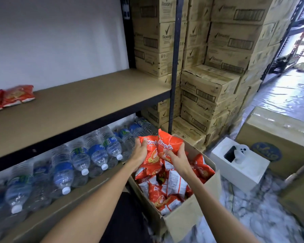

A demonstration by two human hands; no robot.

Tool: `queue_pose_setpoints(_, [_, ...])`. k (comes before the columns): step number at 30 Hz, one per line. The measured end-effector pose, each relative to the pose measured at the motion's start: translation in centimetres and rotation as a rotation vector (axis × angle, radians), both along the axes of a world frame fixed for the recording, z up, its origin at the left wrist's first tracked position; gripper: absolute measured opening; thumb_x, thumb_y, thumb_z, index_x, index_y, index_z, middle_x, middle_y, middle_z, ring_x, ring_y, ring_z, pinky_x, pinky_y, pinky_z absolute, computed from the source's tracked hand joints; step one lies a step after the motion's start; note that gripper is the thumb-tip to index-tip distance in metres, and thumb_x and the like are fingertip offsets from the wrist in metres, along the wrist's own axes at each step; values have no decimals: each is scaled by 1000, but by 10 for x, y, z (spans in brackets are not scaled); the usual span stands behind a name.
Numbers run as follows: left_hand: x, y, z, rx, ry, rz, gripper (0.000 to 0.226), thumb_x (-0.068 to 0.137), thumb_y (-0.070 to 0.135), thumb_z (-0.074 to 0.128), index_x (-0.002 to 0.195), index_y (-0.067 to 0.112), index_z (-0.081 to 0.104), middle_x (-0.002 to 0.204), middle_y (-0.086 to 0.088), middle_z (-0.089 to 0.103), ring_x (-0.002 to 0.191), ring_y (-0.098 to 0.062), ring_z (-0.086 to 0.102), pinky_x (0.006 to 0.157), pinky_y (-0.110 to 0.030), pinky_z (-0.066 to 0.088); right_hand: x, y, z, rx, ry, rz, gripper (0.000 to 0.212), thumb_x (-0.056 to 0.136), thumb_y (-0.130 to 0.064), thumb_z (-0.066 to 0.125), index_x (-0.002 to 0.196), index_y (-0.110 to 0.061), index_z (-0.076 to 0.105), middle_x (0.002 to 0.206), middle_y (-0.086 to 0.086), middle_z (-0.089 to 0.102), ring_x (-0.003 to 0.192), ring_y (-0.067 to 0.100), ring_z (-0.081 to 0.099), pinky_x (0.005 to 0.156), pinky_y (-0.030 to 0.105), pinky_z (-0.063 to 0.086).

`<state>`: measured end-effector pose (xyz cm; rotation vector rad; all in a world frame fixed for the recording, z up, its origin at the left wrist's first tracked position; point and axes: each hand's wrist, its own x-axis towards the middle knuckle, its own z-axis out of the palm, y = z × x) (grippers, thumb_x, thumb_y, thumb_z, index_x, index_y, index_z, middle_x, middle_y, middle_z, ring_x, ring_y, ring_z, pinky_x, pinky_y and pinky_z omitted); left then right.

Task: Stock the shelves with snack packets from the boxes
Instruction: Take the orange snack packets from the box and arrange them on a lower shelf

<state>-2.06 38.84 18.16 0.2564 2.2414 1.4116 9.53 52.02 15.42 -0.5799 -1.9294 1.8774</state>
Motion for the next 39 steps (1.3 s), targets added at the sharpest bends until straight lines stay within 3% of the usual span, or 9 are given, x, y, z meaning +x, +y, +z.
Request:
queue_pose_setpoints(2, [2, -10, 14, 9, 10, 4, 81, 95, 66, 41, 152, 18, 10, 153, -12, 38, 131, -33, 49, 110, -51, 40, -4, -8, 10, 46, 19, 7, 61, 77, -56, 79, 122, -38, 42, 120, -4, 65, 112, 11, 65, 97, 41, 54])
queue_pose_setpoints(6, [-10, -38, 24, -69, 90, -68, 141, 42, 77, 76, 152, 24, 6, 155, -10, 31, 139, -28, 40, 111, -51, 39, -10, -21, 29, 110, 22, 71, 64, 79, -57, 78, 127, -33, 44, 117, -6, 68, 108, 10, 67, 96, 44, 55])
queue_pose_setpoints(12, [-18, -95, 69, 59, 216, 14, 85, 71, 16, 88, 128, 21, 25, 121, -6, 57, 105, -20, 64, 82, -33, 56, -30, -51, 67, 183, 31, 149, 70, 79, -59, 76, 132, -27, 45, 118, -6, 67, 105, 9, 68, 93, 38, 58])
queue_pose_setpoints(15, [-21, -126, 92, 123, 318, 70, 77, 68, 11, 90, 120, 19, 34, 111, 0, 58, 95, -10, 62, 73, -24, 52, -44, -73, 85, 198, 52, 151, 67, 82, -56, 74, 134, -28, 43, 121, -6, 65, 107, 10, 67, 93, 38, 57])
queue_pose_setpoints(19, [-25, -174, 121, 174, 397, 147, 81, 66, 22, 93, 131, 18, 44, 116, 5, 59, 103, -13, 61, 87, -33, 53, -65, -106, 112, 214, 81, 204, 61, 86, -54, 70, 133, -29, 41, 123, -4, 64, 106, 11, 67, 95, 39, 56])
queue_pose_setpoints(23, [-29, -222, 148, 278, 420, 179, 64, 73, 21, 87, 124, 21, 48, 107, 10, 62, 102, -13, 63, 75, -23, 53, -85, -148, 146, 199, 162, 260, 63, 89, -47, 69, 139, -23, 38, 124, -3, 63, 105, 9, 66, 81, 22, 55])
queue_pose_setpoints(27, [-40, -276, 176, 301, 462, 280, 65, 79, 23, 82, 134, 20, 48, 110, 6, 64, 102, -13, 64, 77, -26, 55, -106, -202, 182, 198, 207, 405, 50, 90, -48, 68, 129, -32, 44, 118, -8, 66, 103, 8, 68, 86, 26, 56])
queue_pose_setpoints(32, [-58, -345, 212, 315, 482, 389, 70, 85, 12, 76, 145, 19, 42, 119, -1, 66, 92, -11, 70, 70, -26, 58, -142, -262, 223, 240, 278, 506, 44, 84, -22, 80, 116, -29, 50, 107, -9, 70, 91, -4, 68, 77, 14, 54])
queue_pose_setpoints(39, [-76, -430, 231, 305, 540, 531, 77, 81, 16, 80, 146, 17, 38, 127, -5, 62, 103, -16, 67, 79, -34, 60, -197, -338, 234, 261, 267, 612, 46, 81, -20, 83, 114, -30, 53, 110, -6, 71, 97, 8, 70, 81, 25, 55])
